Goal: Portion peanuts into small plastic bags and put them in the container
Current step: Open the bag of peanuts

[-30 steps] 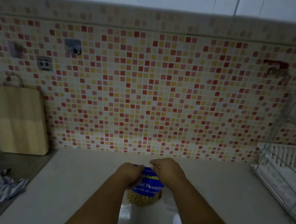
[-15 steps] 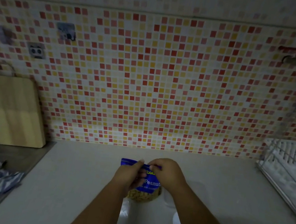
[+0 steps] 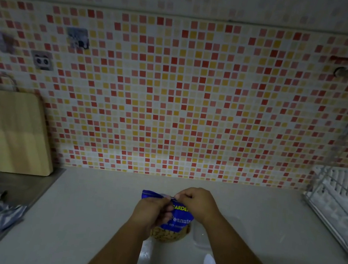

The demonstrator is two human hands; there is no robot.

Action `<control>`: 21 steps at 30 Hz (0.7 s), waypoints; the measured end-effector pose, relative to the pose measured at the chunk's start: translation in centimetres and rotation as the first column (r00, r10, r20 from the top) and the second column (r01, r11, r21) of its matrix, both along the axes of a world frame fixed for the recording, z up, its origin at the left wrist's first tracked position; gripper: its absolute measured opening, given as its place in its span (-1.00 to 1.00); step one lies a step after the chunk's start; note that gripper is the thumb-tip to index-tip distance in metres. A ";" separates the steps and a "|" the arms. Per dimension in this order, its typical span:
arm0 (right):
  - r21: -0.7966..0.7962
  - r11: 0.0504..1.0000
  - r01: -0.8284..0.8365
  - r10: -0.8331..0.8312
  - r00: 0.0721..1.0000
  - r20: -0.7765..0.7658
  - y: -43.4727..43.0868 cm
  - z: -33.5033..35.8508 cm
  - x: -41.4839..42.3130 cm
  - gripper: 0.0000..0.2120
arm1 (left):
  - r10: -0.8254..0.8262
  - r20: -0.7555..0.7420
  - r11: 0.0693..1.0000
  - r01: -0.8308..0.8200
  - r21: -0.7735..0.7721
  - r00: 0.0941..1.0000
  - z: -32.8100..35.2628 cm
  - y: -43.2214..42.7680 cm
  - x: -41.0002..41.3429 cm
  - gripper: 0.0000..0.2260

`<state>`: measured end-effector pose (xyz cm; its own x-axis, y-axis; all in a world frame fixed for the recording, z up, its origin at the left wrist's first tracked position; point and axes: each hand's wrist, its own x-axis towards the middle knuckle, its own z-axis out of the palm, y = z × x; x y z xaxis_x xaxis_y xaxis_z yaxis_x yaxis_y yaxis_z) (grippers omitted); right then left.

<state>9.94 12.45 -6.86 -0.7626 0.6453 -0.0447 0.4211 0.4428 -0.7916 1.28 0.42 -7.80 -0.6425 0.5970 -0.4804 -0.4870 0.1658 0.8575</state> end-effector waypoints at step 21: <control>0.226 0.974 0.034 -0.092 0.963 0.251 0.2 1.4 -4.3 -0.77 | 0.308 -0.073 0.951 -0.310 -0.014 0.949 -1.3 0.2 2.1 -0.75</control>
